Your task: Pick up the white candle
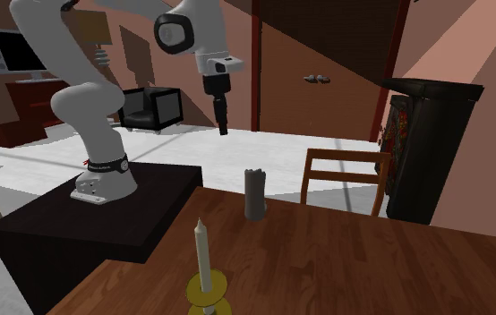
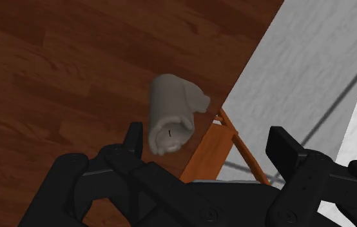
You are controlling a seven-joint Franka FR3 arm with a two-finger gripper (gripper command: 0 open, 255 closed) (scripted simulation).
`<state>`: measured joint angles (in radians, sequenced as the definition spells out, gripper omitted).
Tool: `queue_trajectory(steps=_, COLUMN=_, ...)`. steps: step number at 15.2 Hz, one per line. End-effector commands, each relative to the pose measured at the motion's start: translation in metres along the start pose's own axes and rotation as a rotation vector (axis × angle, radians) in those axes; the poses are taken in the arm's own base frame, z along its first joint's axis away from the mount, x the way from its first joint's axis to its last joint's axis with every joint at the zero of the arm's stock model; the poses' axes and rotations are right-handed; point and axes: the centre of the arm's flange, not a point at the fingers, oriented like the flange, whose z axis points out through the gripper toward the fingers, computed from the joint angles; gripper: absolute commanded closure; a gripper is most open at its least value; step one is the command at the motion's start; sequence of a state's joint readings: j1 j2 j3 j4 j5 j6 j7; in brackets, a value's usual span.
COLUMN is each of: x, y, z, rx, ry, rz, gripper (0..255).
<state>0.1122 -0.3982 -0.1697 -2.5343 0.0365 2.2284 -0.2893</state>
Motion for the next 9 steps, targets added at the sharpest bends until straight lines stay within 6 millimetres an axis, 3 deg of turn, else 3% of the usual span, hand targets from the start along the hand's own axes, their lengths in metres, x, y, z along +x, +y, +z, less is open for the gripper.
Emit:
queue_trajectory(steps=1, x=0.013, y=0.007, z=0.023, rx=-0.006, ry=0.009, rz=-0.049, gripper=0)
queue_trajectory(steps=9, x=0.065, y=0.016, z=0.111, rx=-0.025, ry=0.037, rz=-0.238, gripper=0)
